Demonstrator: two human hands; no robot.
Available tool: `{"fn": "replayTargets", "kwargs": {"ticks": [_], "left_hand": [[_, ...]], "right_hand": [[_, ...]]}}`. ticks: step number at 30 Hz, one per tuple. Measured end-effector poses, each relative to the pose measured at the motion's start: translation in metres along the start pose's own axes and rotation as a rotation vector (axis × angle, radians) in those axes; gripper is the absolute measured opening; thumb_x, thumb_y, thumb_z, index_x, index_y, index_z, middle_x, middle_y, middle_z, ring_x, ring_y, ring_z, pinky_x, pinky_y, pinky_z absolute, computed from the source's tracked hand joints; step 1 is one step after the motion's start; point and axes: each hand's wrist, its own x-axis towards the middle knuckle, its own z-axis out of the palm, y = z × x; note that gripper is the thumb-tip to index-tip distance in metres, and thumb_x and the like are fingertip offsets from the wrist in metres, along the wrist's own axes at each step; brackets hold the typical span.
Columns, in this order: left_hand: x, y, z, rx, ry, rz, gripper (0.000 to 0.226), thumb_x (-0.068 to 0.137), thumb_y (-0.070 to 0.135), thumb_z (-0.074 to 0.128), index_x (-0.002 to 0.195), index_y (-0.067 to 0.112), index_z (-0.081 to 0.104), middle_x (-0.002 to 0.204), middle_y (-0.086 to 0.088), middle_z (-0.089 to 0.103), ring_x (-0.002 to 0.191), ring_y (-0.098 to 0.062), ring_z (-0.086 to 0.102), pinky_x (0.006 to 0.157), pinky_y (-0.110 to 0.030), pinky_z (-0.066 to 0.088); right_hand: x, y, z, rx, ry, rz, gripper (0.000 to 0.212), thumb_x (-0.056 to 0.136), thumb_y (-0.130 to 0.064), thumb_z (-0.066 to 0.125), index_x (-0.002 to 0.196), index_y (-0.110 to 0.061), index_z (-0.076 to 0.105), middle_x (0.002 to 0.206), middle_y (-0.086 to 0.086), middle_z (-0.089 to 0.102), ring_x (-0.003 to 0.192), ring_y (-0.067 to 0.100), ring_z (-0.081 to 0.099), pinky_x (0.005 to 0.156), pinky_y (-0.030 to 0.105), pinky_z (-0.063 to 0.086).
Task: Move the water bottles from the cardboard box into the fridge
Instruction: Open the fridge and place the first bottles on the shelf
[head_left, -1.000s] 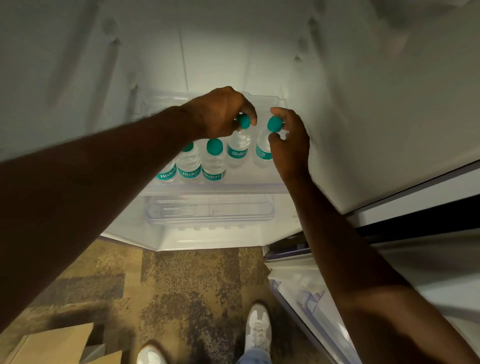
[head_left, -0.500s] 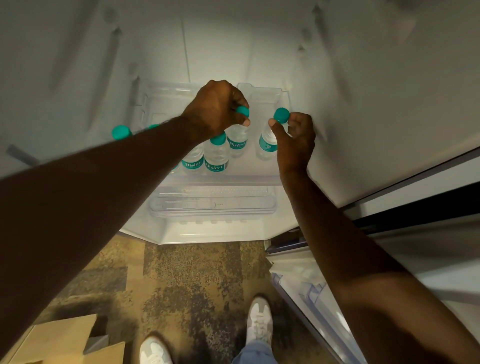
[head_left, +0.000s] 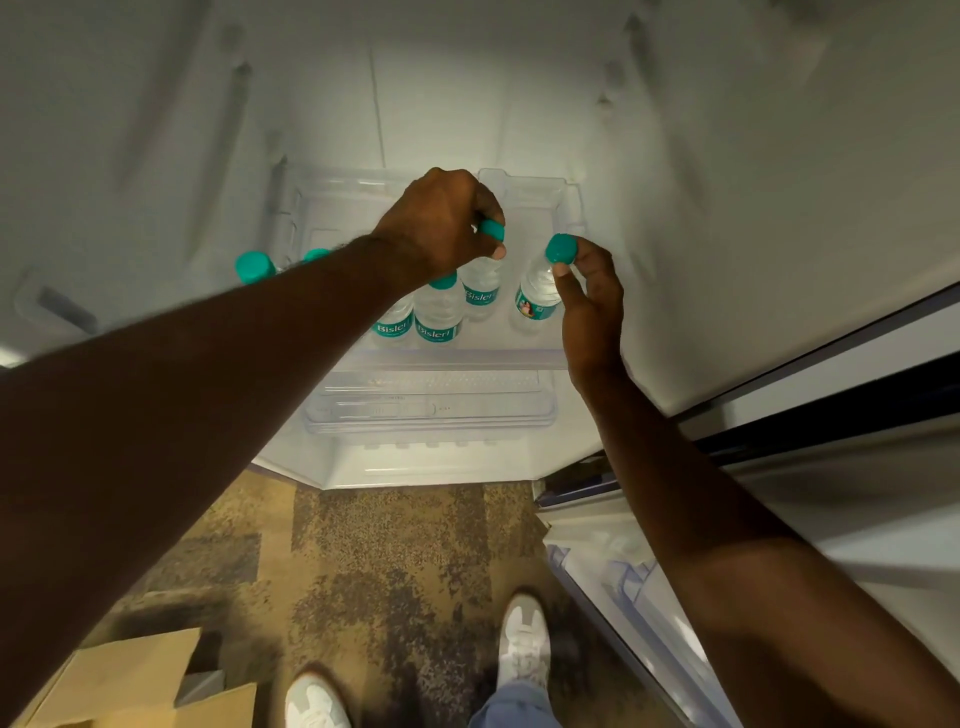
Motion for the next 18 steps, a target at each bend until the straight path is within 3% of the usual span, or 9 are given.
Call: {"fn": "replayTargets", "kwargs": {"ticks": [5,11,14,18], "left_hand": [[0.0,-0.002,0.005,-0.004,0.001,-0.057,0.05,0.081,0.038,0.082,0.123,0.013,0.07,0.122,-0.005,0.071,0.106,-0.023,0.066,0.1,-0.037,0.053],[-0.008,0.002,0.004,0.039,0.021,-0.033,0.047,0.085,0.037,0.078,0.124,0.012,0.07,0.122,-0.007,0.071,0.104,-0.024,0.067,0.098,-0.038,0.054],[-0.014,0.001,0.004,0.083,0.024,0.007,0.047,0.087,0.04,0.075,0.126,0.014,0.068,0.125,-0.006,0.071,0.105,-0.023,0.067,0.097,-0.035,0.052],[-0.02,-0.001,-0.001,0.108,0.024,0.032,0.048,0.089,0.043,0.073,0.128,0.016,0.068,0.125,-0.005,0.071,0.104,-0.023,0.067,0.097,-0.036,0.052]], "right_hand": [[0.005,-0.009,0.004,0.03,-0.037,0.037,0.025,0.102,-0.011,0.052,0.127,-0.012,0.051,0.126,0.0,0.057,0.108,0.006,0.059,0.084,0.004,0.045],[0.005,-0.009,0.022,-0.132,0.204,-0.038,0.043,0.085,-0.029,0.079,0.113,-0.004,0.058,0.104,-0.002,0.059,0.09,0.013,0.058,0.075,0.0,0.045],[0.006,-0.009,0.023,-0.123,0.244,-0.022,0.041,0.085,-0.026,0.079,0.113,-0.002,0.062,0.103,-0.003,0.061,0.088,0.011,0.059,0.076,-0.001,0.045],[0.003,-0.008,0.018,-0.062,0.138,-0.028,0.029,0.092,-0.012,0.07,0.117,0.002,0.064,0.111,0.0,0.066,0.092,-0.007,0.063,0.079,0.001,0.044]]}}
